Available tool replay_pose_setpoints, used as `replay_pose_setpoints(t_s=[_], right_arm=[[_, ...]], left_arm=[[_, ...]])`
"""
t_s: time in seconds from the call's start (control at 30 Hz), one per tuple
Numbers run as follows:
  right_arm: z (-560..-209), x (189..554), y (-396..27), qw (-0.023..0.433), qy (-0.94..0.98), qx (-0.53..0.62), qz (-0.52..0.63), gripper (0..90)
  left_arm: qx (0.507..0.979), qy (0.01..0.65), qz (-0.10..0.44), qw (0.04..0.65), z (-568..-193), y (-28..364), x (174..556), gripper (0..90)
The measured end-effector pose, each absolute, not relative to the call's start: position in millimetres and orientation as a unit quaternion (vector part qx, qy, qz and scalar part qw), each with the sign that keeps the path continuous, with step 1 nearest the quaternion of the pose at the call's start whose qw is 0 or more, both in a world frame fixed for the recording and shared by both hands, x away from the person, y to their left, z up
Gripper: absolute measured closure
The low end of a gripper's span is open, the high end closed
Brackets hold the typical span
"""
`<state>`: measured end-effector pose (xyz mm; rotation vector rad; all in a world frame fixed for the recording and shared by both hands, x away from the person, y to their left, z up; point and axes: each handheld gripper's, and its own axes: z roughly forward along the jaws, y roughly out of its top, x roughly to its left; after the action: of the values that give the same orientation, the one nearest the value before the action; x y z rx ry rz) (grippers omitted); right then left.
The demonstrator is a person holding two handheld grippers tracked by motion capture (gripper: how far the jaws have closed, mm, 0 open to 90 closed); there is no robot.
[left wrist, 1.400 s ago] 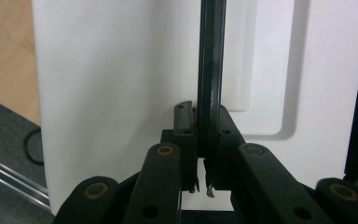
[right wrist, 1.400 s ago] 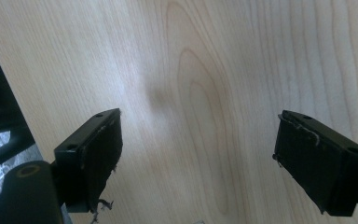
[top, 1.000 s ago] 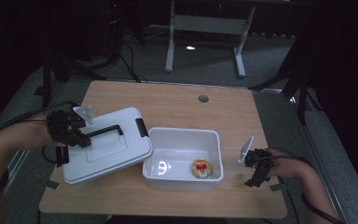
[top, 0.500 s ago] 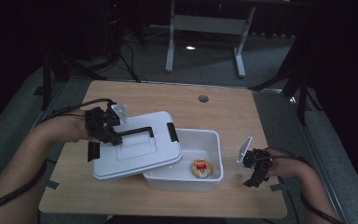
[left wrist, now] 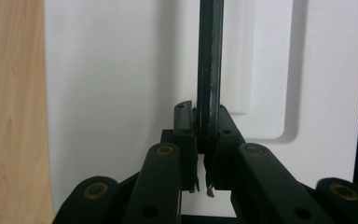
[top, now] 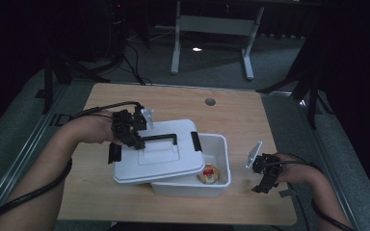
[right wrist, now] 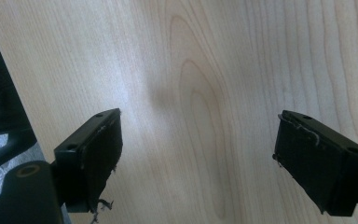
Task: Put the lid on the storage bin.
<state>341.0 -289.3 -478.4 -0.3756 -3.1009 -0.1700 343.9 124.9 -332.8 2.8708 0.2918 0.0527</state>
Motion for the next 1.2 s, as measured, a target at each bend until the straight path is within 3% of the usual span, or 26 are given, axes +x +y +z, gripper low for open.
replay_pose_setpoints(t_s=[0.7, 1.2], right_arm=[[-480.8, 333.8, -293.3, 0.001, -0.989, -0.120, -0.085, 14.4], [-481.2, 329.3, -292.5, -0.002, -0.990, -0.112, -0.090, 14.4]], left_arm=[[0.990, 0.018, 0.015, 0.138, -336.7, 64.4, 349.3, 83.4], [0.992, 0.006, 0.017, 0.126, -351.1, 41.8, 357.2, 83.4]])
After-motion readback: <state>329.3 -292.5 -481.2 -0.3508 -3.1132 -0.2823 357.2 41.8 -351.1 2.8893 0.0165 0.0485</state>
